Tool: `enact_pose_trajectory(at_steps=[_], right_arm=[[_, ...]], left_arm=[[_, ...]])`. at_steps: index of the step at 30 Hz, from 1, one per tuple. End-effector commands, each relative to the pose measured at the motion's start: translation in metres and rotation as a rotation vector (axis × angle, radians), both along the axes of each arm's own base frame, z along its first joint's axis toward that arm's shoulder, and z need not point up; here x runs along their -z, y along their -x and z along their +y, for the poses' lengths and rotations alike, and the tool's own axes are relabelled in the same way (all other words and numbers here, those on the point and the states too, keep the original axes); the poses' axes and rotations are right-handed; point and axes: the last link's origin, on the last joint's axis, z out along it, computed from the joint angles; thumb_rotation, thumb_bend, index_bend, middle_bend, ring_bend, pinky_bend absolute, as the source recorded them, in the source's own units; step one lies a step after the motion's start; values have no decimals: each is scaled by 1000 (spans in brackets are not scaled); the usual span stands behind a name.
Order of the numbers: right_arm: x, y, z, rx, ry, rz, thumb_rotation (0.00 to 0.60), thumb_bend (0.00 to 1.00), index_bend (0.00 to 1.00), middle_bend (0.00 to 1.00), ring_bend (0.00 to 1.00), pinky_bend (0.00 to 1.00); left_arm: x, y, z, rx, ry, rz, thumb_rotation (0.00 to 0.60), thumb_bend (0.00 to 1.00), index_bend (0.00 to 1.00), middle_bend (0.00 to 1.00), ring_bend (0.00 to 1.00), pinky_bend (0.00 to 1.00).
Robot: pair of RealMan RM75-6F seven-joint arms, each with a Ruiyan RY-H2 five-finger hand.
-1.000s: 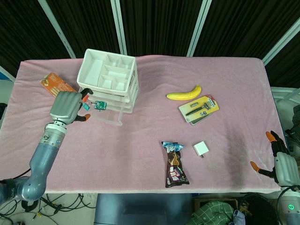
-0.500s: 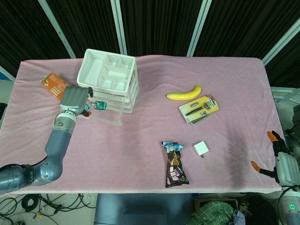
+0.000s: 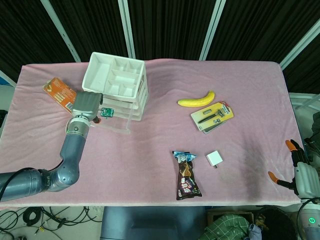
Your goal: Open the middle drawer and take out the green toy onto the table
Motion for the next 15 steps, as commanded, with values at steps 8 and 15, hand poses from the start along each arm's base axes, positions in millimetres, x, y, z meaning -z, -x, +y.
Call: enact_pose_trajectory(at_steps=[8,15], right_arm=[[-1,1,0,3,3,-5,600,119,36,0,0,137],[-1,1,0,7,5,-13,600,119,36,0,0,136]], left_arm=[[20,-1,0,10,19,1,600,135,426,1000,1000,1000],[26,2,0,24,19,38,600,170,358,1000,1000,1000]])
